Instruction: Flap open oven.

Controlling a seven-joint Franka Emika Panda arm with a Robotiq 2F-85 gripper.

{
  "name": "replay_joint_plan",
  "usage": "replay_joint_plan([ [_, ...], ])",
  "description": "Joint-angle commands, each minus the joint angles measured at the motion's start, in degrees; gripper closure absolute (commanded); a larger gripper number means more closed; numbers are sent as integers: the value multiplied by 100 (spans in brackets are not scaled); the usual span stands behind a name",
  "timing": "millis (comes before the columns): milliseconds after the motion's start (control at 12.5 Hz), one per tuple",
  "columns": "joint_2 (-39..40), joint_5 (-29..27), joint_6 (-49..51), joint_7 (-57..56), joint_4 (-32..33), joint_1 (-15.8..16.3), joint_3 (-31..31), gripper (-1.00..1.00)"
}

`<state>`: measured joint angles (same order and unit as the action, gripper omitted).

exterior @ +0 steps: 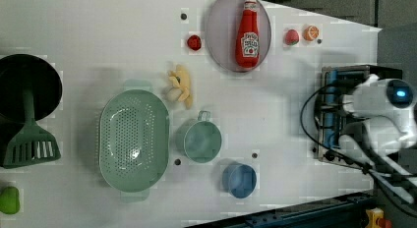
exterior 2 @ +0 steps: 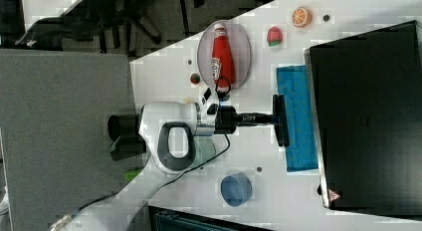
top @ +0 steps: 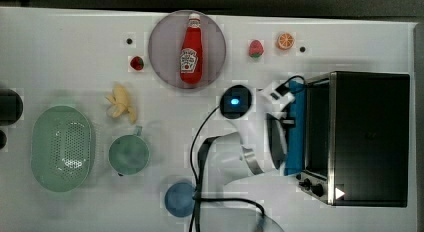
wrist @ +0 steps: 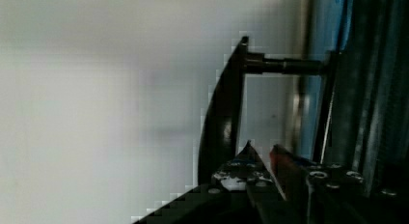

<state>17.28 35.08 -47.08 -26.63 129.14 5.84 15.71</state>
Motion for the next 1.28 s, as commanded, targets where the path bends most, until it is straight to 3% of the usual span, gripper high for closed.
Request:
replay_joint_plan([
  [80,399,717,-7,1674,52,426,-46,65],
  [480,1179,1424,222,2596,-255,909,-46,65],
  [880,1585,1425,212,2600,-440,1113,-19,65],
  [1280,1061,1033,-151,2599,-442,1071,58,65],
])
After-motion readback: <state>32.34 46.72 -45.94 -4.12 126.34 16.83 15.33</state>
